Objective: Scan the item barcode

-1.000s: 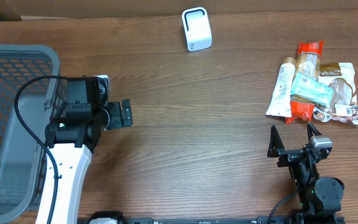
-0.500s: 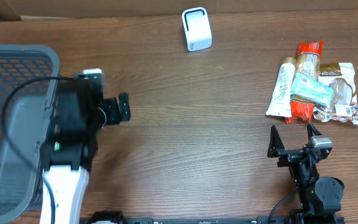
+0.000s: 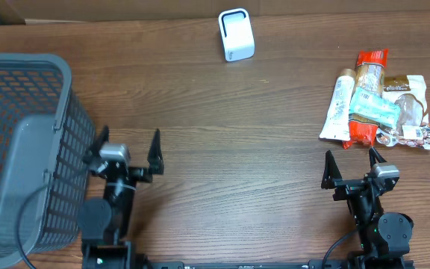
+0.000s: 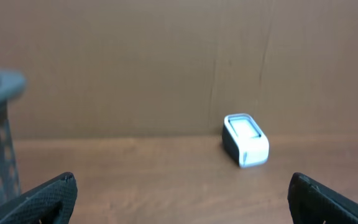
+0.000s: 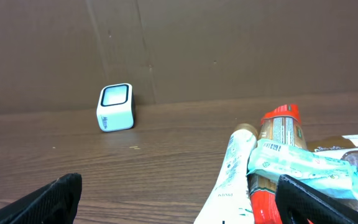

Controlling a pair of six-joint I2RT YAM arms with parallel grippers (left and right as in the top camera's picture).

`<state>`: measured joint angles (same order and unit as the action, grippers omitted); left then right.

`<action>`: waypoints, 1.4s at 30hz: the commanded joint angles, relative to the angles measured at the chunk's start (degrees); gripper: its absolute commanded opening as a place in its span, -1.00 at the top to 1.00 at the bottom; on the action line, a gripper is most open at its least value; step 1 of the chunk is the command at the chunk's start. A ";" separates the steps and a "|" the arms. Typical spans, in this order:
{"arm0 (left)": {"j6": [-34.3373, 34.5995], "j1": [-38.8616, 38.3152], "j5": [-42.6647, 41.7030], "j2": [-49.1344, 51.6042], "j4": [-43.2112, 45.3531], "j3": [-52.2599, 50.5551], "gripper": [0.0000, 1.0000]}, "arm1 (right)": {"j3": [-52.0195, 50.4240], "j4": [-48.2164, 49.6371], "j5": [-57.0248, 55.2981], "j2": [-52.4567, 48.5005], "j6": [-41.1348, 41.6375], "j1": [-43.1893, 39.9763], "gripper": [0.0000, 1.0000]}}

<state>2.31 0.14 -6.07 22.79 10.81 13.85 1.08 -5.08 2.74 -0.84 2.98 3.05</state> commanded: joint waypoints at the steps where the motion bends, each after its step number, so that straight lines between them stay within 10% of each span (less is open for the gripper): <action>1: -3.67 0.17 -0.17 -6.32 -0.37 -3.85 -1.00 | -0.61 0.44 -0.31 0.68 -0.04 0.31 -1.00; 14: -4.90 0.22 3.52 -22.45 -11.13 -13.00 -1.00 | -0.61 0.44 -0.33 0.68 -0.04 0.33 -1.00; 42: -4.90 0.17 3.32 -22.53 -15.39 -13.40 -1.00 | -0.61 0.44 -0.31 0.68 -0.04 0.33 -1.00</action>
<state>-1.72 0.14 -3.60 0.95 -4.75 0.89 1.08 -5.08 2.72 -0.84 2.96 3.05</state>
